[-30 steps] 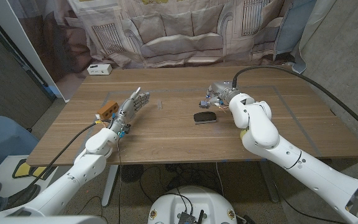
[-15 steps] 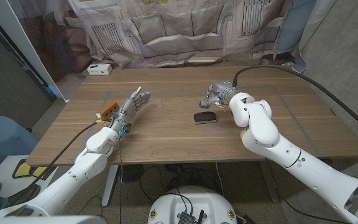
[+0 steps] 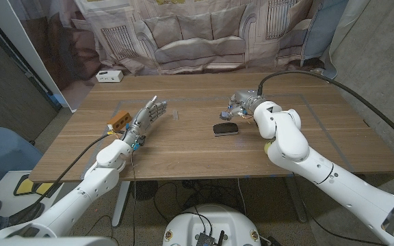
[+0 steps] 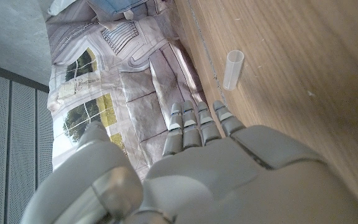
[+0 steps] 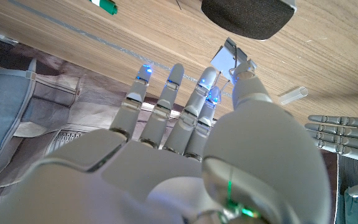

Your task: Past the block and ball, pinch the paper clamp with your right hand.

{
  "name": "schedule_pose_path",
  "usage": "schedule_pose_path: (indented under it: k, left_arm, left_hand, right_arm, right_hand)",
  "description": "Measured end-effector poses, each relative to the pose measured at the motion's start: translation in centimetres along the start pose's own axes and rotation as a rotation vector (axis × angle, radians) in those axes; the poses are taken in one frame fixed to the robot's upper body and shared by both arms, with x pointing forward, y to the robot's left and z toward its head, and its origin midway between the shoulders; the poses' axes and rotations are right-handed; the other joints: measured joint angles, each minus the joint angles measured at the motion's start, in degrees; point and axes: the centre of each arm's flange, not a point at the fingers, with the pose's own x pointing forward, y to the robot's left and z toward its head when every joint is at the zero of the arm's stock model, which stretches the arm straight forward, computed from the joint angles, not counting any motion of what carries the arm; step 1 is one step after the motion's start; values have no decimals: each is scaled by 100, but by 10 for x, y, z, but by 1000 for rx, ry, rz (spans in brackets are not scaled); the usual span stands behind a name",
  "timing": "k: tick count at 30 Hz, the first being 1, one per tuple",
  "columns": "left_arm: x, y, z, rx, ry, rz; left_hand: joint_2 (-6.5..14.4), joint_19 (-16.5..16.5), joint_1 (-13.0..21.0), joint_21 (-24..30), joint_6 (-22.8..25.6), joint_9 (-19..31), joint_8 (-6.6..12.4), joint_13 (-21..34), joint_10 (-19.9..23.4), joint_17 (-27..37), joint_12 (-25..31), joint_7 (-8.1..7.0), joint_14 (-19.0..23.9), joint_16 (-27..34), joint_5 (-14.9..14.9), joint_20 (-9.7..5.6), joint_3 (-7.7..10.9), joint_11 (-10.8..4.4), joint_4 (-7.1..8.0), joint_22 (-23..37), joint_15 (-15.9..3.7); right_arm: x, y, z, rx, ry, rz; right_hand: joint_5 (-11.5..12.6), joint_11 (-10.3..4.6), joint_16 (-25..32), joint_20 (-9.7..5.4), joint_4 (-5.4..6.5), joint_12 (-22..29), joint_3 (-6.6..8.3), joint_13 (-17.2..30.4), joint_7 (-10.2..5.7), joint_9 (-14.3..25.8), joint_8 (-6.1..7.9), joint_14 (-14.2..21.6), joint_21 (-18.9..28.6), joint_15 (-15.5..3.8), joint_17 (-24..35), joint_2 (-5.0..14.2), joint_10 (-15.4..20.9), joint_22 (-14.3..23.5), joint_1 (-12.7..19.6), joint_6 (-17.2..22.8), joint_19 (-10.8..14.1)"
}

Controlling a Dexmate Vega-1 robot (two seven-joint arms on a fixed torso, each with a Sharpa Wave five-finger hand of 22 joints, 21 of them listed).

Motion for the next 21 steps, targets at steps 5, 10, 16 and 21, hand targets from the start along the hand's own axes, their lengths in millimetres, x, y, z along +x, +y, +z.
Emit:
schedule_pose_path:
  k: [5,10,16,21]
  left_arm:
    - [0,-1,0,0,0,0]
    - [-2,-3,0,0,0,-1]
    - [-2,-3,0,1,0,0]
    - [-3,-2,0,1,0,2]
  left_hand:
    - [0,0,0,0,0,0,0,0,0,0,0,0,0,0,0,0,0,0,0,0,0]
    - [0,0,0,0,0,0,0,0,0,0,0,0,0,0,0,0,0,0,0,0,0]
    - [0,0,0,0,0,0,0,0,0,0,0,0,0,0,0,0,0,0,0,0,0]
    - [0,0,0,0,0,0,0,0,0,0,0,0,0,0,-23,0,0,0,0,0,0]
  right_arm:
    - [-2,1,0,-5,3,-3]
    - [-3,1,-1,-11,5,-7]
    - [-3,0,-1,-15,5,-11]
    - [-3,-1,-1,-17,7,-15]
  right_hand:
    - [0,5,-60,21,0,-93,0,-9,0,28,-92,-39,0,6,-24,-57,-171,0,-43,0,-21]
    - [-1,72,-85,42,-7,-154,-41,-36,0,28,-176,-93,0,30,-10,-87,-295,0,-73,1,-42]
    - [-5,61,-107,64,-8,-237,-54,-35,0,28,-260,-184,0,62,19,-119,-447,1,-105,1,-19]
    - [-5,72,-150,94,-4,-288,-97,-61,31,27,-337,-264,1,63,19,-155,-580,7,-141,32,-49]
